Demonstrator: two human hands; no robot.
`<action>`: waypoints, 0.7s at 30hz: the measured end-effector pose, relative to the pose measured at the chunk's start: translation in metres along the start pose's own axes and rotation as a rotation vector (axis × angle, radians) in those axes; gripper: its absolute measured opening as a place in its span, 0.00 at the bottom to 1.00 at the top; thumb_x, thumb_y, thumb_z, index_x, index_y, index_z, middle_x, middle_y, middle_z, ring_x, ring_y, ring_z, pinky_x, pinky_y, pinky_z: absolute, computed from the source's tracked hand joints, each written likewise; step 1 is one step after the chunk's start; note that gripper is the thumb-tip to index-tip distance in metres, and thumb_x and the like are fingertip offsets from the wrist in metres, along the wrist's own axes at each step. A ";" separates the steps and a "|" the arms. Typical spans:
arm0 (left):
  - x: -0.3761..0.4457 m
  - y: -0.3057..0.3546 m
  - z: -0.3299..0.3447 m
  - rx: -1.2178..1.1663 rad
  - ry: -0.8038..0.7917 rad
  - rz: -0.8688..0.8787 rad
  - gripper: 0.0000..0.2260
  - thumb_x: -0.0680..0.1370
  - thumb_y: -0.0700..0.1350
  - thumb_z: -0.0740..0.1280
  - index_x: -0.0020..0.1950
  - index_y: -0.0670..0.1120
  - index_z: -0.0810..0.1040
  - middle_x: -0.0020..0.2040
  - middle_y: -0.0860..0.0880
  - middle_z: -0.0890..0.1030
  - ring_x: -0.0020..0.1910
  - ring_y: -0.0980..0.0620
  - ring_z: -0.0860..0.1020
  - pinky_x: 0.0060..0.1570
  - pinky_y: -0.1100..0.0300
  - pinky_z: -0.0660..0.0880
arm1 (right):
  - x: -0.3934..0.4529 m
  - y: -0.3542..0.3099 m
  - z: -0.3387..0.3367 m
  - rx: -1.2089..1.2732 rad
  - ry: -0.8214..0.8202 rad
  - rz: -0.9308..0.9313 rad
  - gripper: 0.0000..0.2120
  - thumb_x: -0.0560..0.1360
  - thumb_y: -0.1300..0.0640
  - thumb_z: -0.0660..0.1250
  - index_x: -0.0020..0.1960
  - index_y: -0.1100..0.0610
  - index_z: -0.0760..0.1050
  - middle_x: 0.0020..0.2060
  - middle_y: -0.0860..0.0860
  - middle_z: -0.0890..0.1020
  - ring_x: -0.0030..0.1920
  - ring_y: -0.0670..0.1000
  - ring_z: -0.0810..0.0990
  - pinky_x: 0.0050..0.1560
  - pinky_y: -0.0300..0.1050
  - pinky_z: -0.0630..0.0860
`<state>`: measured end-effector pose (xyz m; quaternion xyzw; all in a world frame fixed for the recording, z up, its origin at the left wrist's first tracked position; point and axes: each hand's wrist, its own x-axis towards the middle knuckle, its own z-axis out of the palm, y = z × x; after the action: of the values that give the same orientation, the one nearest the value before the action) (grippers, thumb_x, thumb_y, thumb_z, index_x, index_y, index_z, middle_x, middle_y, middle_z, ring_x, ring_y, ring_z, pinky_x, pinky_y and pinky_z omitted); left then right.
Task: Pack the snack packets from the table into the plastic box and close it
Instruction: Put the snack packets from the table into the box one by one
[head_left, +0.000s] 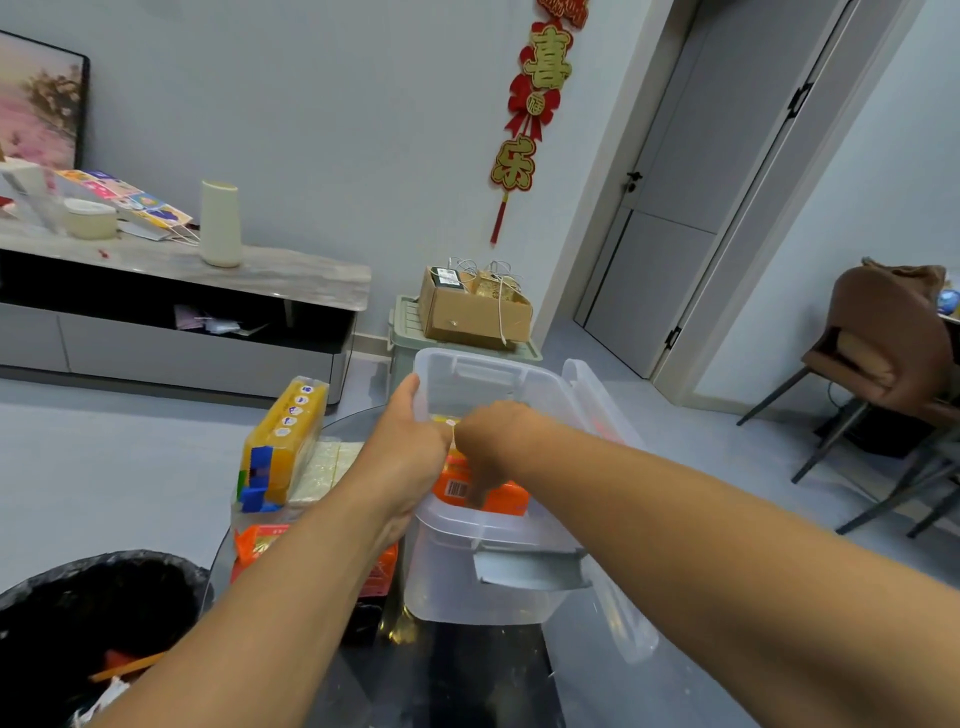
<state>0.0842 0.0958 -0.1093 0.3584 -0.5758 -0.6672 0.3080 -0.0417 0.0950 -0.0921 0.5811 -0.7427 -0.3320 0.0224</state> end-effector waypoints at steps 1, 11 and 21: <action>0.001 -0.001 -0.001 -0.001 -0.001 -0.004 0.34 0.74 0.32 0.61 0.72 0.63 0.66 0.59 0.47 0.80 0.57 0.42 0.80 0.53 0.40 0.80 | -0.004 0.006 -0.004 0.078 0.006 0.005 0.26 0.70 0.41 0.76 0.62 0.54 0.78 0.49 0.52 0.82 0.48 0.55 0.79 0.55 0.53 0.78; -0.004 0.003 0.006 -0.031 0.053 -0.011 0.34 0.77 0.31 0.59 0.78 0.57 0.60 0.63 0.46 0.76 0.42 0.49 0.81 0.33 0.52 0.81 | -0.075 0.127 -0.019 0.575 0.527 0.425 0.04 0.76 0.57 0.67 0.48 0.56 0.80 0.44 0.53 0.84 0.43 0.57 0.83 0.47 0.52 0.83; -0.015 0.002 0.008 0.026 0.084 -0.017 0.36 0.77 0.31 0.60 0.80 0.57 0.58 0.64 0.47 0.71 0.42 0.54 0.75 0.33 0.56 0.74 | -0.126 0.126 0.103 0.570 -0.290 0.710 0.27 0.78 0.44 0.70 0.67 0.62 0.73 0.61 0.59 0.81 0.59 0.59 0.81 0.61 0.52 0.78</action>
<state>0.0860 0.1125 -0.1048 0.3951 -0.5679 -0.6464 0.3216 -0.1512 0.2672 -0.0626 0.2220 -0.9523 -0.1645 -0.1297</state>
